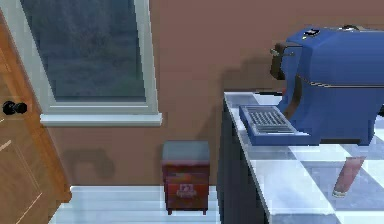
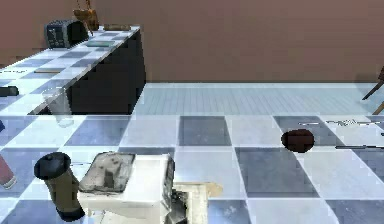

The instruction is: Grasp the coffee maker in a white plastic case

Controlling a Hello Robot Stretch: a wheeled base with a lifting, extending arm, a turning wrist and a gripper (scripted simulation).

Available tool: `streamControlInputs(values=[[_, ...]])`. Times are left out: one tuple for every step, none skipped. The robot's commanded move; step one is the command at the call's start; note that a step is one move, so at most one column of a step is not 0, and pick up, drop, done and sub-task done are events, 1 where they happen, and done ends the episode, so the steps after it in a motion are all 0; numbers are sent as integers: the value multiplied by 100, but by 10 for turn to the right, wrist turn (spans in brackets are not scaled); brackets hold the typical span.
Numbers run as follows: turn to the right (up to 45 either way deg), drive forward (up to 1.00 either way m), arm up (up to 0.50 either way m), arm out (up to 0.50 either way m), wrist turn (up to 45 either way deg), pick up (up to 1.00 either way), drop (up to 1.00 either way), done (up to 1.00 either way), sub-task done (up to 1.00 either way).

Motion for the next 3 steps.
streamControlInputs(values=[[0, 0, 50, 0, 0, 0, 0, 0, 0], [0, 0, 38, 0, 0, 0, 0, 0, 0], [0, 0, 0, 0, 450, 0, 0, 0, 0]])
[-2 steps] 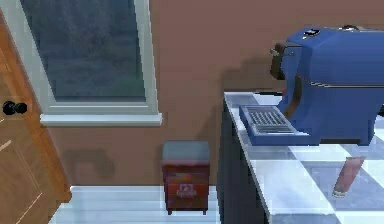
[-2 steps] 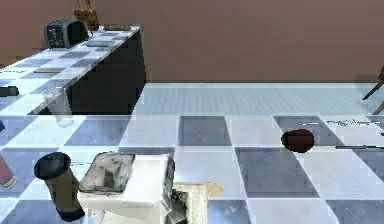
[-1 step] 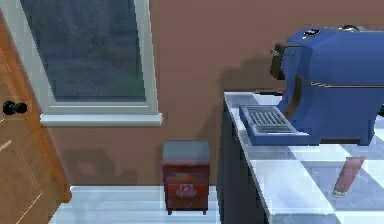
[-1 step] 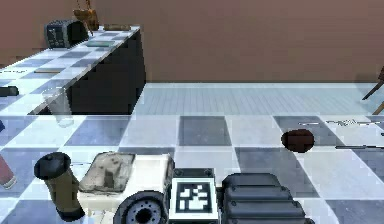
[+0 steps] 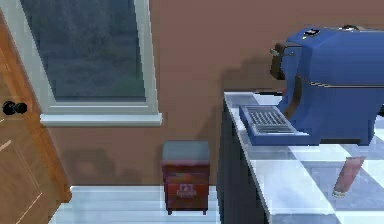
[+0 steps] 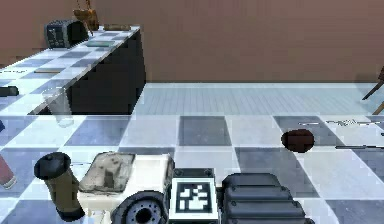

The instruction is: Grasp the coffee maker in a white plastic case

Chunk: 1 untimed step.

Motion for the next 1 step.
streamControlInputs(values=[[0, 0, 0, 0, 450, 0, 0, 0, 0]])
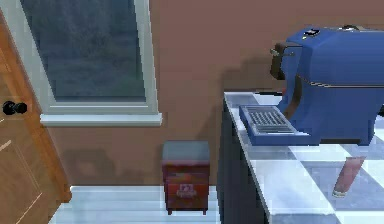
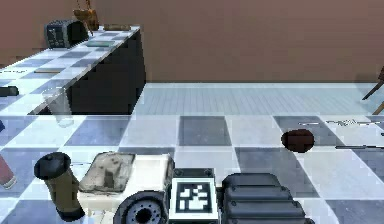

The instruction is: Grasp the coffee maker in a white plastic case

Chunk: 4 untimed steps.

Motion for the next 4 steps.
streamControlInputs(values=[[0, 0, 0, 0, 450, 0, 0, 0, 0], [0, 0, 0, 0, 330, 0, 0, 0, 0], [0, 0, 0, 0, 0, 100, 0, 0, 0], [0, 0, 0, 0, 0, 0, 0, 100, 0]])
